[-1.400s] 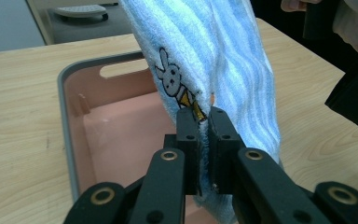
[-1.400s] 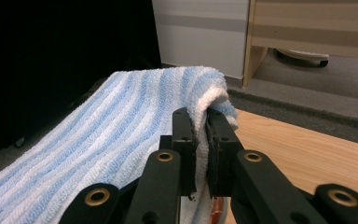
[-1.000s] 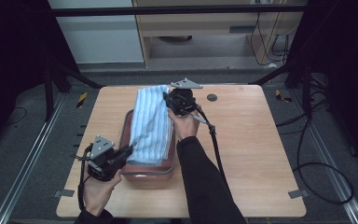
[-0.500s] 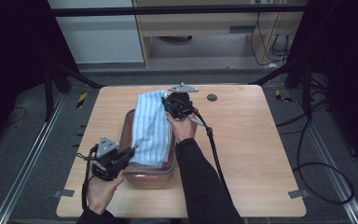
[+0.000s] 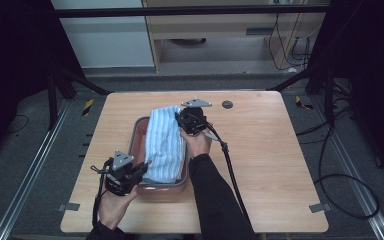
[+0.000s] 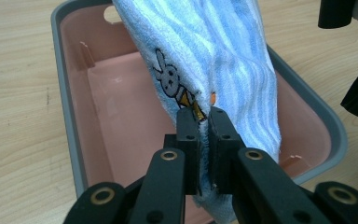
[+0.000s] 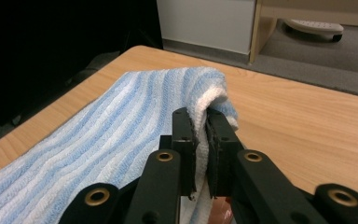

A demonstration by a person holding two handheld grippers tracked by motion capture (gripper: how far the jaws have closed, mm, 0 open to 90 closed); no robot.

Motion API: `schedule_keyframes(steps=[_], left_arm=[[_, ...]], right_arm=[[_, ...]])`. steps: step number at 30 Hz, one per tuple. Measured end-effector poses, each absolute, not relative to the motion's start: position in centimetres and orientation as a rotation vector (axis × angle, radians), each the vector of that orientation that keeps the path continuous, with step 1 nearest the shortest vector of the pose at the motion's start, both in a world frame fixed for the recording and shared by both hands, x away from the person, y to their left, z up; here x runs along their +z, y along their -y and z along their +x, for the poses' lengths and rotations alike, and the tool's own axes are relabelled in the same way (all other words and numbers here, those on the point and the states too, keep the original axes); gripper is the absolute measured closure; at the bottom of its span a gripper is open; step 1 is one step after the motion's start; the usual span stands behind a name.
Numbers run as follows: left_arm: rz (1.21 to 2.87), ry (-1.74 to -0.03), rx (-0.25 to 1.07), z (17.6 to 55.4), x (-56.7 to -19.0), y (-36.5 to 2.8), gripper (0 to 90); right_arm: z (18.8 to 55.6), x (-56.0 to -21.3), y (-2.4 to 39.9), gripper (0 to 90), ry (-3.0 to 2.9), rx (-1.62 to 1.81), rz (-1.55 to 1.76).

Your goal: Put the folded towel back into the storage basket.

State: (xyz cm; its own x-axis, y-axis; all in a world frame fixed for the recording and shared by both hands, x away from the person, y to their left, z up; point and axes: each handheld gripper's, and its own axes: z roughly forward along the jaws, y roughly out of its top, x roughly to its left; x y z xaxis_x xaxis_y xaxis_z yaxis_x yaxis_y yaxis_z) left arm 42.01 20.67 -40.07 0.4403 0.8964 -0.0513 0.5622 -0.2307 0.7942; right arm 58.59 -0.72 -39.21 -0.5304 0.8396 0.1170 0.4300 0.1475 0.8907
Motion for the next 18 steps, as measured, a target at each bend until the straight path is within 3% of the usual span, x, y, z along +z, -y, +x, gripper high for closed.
schedule_keyframes(steps=[18], left_arm=[[1.949,-1.306,0.496,42.6,-41.8,-21.0,84.2]], right_arm=[[59.1,-42.0,-0.3,83.6,-2.092,1.288,1.220]])
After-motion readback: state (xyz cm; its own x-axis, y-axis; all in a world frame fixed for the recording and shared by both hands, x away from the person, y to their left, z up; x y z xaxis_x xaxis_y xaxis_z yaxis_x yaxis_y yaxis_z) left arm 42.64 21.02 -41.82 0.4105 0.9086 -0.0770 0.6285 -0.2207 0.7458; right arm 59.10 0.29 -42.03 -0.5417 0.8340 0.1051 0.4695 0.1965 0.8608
